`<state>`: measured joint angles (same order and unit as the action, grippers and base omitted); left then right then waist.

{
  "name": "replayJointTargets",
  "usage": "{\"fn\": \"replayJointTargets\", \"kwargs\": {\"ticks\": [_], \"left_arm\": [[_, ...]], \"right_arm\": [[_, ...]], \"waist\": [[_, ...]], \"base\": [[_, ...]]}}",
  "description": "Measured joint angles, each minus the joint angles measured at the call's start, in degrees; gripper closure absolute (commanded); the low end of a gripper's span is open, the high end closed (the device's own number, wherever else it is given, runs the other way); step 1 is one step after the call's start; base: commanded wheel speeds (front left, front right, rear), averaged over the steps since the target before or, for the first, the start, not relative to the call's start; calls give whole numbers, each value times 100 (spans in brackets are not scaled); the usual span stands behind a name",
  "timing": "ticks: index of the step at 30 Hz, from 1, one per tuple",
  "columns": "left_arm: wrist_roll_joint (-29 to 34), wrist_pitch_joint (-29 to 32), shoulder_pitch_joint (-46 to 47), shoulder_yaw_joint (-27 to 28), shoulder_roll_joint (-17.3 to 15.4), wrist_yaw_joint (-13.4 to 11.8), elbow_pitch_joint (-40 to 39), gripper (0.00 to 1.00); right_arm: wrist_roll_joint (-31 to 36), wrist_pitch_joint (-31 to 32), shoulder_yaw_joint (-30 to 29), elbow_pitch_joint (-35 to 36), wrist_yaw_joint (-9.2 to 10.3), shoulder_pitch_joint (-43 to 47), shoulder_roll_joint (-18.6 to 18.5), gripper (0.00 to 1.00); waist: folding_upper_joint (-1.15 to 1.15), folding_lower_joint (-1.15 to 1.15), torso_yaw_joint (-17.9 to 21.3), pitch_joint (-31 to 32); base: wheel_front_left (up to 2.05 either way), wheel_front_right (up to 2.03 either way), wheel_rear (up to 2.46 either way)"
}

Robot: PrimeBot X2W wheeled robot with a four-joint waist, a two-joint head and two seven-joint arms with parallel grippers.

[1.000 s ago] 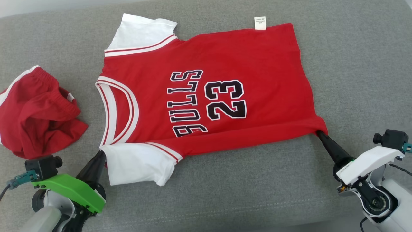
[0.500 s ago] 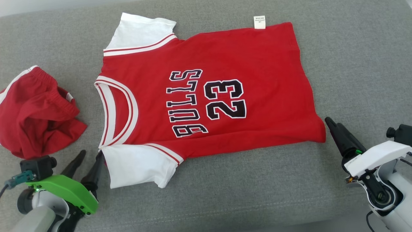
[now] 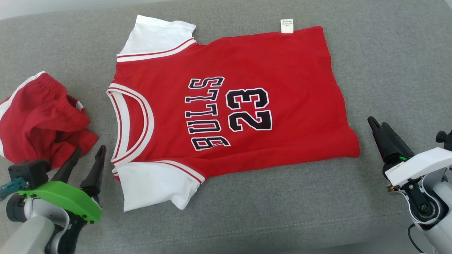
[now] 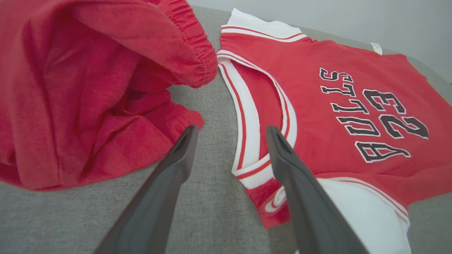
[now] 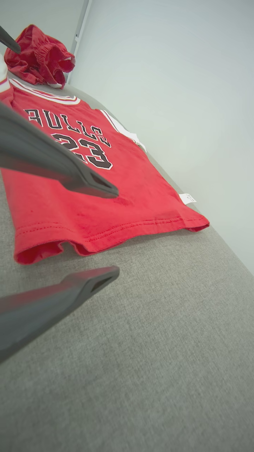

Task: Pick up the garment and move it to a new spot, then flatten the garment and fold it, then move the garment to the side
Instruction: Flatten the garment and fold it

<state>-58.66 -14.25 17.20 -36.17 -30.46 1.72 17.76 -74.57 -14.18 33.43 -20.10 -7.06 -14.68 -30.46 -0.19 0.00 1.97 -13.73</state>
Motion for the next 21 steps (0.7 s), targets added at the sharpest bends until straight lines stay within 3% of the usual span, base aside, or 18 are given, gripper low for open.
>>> {"fn": "replayJointTargets", "kwargs": {"ticks": [11, 21], "left_arm": [[-57, 0, -739, 172, 73, 168, -537, 0], [-43, 2, -1189, -278, -19, 291, -592, 0]], "right_arm": [[104, -24, -623, 409, 0, 512, 164, 0], [687, -24, -219, 662, 0, 837, 77, 0]], "waist": [[0, 0, -47, 17], [0, 0, -41, 43]], "base": [[0, 0, 0], [0, 0, 0]]}}
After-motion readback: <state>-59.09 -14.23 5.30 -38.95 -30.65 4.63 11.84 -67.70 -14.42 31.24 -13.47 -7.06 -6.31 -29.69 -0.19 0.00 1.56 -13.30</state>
